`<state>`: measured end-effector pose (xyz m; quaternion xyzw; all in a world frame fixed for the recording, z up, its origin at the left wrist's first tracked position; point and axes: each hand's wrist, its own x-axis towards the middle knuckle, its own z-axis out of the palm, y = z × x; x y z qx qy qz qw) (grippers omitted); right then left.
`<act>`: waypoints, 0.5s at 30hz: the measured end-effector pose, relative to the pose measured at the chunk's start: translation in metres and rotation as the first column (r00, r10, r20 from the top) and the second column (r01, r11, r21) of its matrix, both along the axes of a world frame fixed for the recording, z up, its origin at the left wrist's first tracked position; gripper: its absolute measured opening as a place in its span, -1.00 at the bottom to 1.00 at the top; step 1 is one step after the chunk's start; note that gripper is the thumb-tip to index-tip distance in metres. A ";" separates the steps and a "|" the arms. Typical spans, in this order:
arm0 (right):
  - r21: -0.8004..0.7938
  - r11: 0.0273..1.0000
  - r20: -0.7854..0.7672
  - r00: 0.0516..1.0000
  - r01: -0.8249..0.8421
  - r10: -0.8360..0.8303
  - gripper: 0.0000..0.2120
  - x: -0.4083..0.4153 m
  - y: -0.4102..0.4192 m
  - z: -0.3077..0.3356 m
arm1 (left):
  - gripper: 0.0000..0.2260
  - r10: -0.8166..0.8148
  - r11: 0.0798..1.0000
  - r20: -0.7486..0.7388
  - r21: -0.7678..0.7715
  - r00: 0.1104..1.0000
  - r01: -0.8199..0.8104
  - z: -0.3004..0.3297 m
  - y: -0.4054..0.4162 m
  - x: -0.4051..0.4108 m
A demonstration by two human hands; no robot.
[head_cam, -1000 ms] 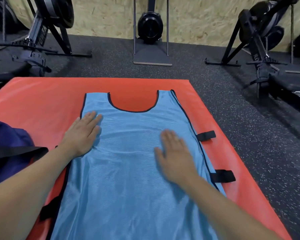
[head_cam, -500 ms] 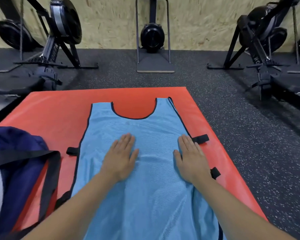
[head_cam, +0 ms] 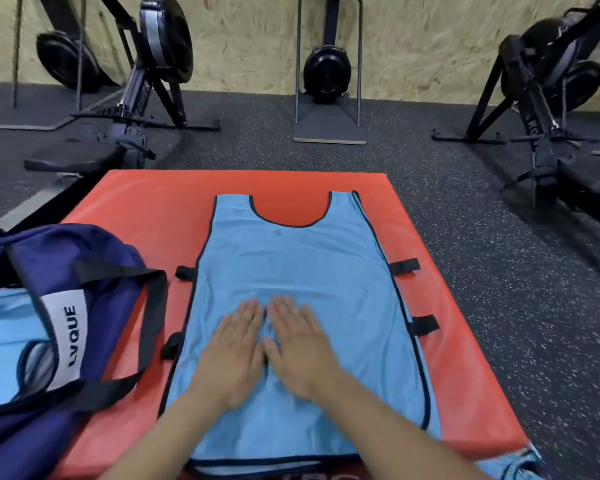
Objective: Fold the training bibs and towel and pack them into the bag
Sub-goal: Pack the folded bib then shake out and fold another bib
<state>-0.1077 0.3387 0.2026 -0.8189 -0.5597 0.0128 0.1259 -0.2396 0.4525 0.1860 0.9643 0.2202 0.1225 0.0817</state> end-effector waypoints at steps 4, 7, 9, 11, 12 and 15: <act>-0.010 0.985 0.028 0.985 0.173 -0.173 -0.37 0.031 -0.055 -0.006 | -0.39 0.067 0.997 -0.022 0.035 0.998 -0.066 0.000 0.018 -0.035; -0.105 0.937 0.043 0.943 0.332 -0.329 -0.33 0.081 -0.105 0.006 | -0.36 0.089 0.995 -0.051 0.043 0.995 -0.087 0.008 0.025 -0.061; -0.129 0.929 0.061 0.938 0.346 -0.341 -0.35 0.092 -0.121 0.012 | -0.37 0.044 0.997 -0.041 0.073 0.998 -0.041 0.014 0.015 -0.071; -0.079 0.974 0.096 0.974 0.212 -0.205 -0.33 0.072 -0.125 0.015 | -0.43 -0.053 0.995 -0.019 0.080 0.998 0.054 0.014 -0.009 -0.077; -0.065 0.994 0.080 0.994 0.083 -0.078 -0.35 0.053 -0.125 0.013 | -0.45 -0.094 0.993 -0.012 0.065 0.996 0.094 0.011 -0.022 -0.080; -0.145 0.977 0.015 0.987 -0.158 0.162 -0.41 0.010 -0.138 0.004 | -0.44 -0.126 0.992 -0.021 0.004 0.992 0.126 0.003 -0.035 -0.095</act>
